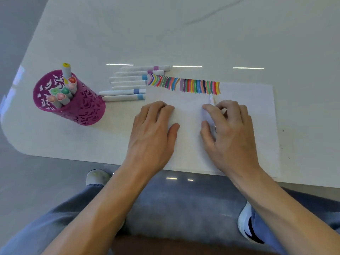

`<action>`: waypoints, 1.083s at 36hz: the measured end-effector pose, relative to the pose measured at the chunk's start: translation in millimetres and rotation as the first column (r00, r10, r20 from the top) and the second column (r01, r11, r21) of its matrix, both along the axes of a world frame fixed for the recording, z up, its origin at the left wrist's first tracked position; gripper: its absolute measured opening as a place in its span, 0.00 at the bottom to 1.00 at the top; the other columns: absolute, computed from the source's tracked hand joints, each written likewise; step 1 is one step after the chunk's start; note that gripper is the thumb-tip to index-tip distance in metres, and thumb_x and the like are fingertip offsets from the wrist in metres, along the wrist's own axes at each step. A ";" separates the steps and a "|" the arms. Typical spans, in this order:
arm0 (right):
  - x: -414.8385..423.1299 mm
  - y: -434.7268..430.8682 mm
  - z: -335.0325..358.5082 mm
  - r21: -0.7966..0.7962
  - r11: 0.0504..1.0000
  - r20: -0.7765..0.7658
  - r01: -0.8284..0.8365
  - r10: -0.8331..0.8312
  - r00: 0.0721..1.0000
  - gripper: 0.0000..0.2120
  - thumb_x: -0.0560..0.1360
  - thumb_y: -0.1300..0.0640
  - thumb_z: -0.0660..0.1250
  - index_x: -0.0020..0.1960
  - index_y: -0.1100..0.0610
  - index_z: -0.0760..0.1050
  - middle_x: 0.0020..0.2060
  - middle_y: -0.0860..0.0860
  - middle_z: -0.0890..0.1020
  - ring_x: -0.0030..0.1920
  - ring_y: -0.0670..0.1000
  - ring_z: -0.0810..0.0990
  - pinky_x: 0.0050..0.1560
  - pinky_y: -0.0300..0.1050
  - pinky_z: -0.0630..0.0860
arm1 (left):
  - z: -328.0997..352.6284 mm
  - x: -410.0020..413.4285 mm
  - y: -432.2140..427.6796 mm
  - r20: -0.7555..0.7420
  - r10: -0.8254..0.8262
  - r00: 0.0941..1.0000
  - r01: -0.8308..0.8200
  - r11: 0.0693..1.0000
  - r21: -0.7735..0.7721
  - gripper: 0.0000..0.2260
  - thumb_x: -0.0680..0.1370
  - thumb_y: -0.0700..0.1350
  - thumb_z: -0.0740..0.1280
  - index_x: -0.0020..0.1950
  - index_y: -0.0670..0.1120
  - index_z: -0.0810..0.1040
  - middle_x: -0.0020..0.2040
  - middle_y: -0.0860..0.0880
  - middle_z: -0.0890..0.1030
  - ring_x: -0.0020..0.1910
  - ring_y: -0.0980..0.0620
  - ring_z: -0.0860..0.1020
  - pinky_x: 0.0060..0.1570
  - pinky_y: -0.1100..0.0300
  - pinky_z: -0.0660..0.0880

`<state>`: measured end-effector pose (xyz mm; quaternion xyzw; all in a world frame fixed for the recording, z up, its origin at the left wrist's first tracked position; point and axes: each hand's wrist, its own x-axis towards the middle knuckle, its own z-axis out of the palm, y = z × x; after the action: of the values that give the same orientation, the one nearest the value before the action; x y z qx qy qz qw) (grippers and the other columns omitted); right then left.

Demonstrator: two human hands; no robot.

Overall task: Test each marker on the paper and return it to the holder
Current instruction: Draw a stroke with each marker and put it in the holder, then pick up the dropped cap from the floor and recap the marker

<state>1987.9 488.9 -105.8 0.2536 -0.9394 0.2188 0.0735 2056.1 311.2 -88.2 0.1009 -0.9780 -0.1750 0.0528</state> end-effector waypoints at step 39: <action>194.2 5.5 -134.6 -0.172 0.957 0.568 -0.231 0.289 0.771 0.04 0.75 0.56 0.68 0.46 0.53 0.73 0.35 0.45 0.76 0.32 0.46 0.70 0.33 0.44 0.72 | -47.4 124.2 -47.6 0.495 -0.529 0.690 0.326 0.837 0.440 0.03 0.77 0.50 0.67 0.44 0.57 0.76 0.40 0.60 0.78 0.45 0.61 0.77 0.42 0.72 0.70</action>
<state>2182.0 494.4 -240.3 0.2972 -0.8604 0.3375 -0.2398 2180.3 263.6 -135.6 -0.0759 -0.8974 -0.2961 -0.3183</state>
